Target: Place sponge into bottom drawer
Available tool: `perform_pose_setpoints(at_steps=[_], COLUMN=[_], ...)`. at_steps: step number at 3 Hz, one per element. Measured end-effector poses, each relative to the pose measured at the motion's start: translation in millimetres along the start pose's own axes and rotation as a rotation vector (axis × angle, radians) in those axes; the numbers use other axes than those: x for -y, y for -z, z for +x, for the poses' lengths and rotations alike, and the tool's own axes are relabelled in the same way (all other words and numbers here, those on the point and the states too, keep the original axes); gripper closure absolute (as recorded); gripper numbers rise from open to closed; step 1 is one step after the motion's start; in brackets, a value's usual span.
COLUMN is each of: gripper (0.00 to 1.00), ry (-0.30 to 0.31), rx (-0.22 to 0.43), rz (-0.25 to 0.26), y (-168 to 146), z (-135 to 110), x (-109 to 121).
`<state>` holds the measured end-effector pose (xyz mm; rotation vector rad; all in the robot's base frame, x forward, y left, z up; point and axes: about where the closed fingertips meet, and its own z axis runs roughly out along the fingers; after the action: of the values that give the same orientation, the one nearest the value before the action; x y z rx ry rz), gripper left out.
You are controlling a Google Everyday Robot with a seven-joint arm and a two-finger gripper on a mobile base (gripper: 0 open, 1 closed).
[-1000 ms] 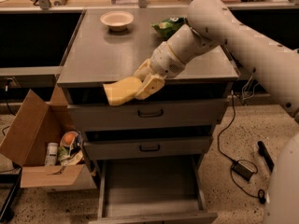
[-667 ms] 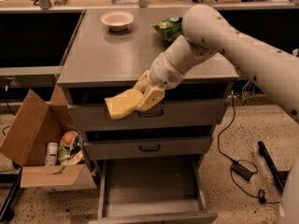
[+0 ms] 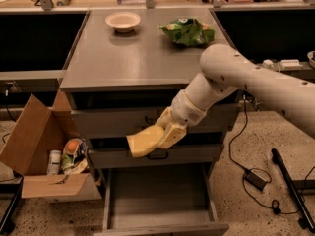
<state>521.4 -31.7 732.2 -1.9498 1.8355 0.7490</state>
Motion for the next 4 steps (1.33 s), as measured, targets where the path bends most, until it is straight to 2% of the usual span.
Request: perform_pose_setpoints(at_steps=[1,2,3,4], gripper=[1.0,1.0,1.0,1.0], ry=[-0.136,-0.136,-0.212,-0.311], rx=[-0.007,-0.007,-0.014,-0.021], rz=[-0.048,-0.048,-0.061,-0.05], y=[-42.1,-42.1,-68.3,-100.1], z=[67.7,67.7,101.8,148.1], x=[-13.7,-13.7,-12.5,-16.0])
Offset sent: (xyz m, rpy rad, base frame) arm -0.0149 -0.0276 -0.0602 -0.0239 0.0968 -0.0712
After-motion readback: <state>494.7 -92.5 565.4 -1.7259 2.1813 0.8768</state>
